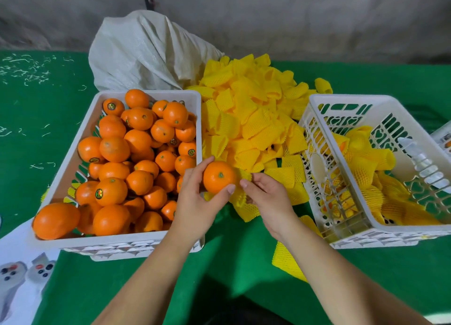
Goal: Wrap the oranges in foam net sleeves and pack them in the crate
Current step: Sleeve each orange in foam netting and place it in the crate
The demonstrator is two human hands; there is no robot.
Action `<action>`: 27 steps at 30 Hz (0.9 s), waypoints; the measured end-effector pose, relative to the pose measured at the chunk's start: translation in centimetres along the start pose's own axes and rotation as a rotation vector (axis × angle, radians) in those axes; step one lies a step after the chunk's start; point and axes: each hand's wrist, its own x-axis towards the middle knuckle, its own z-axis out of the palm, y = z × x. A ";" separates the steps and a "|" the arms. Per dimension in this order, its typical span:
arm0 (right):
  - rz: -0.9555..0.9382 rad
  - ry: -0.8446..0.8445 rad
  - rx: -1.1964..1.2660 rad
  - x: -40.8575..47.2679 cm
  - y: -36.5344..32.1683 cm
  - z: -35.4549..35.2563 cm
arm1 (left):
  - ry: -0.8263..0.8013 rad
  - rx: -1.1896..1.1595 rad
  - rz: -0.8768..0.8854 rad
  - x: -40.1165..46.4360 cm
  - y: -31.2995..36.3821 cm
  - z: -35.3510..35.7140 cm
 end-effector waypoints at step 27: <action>-0.214 0.355 -0.373 0.9 -2.7 2.0 | -0.222 -0.539 -0.302 0.2 0.1 -0.2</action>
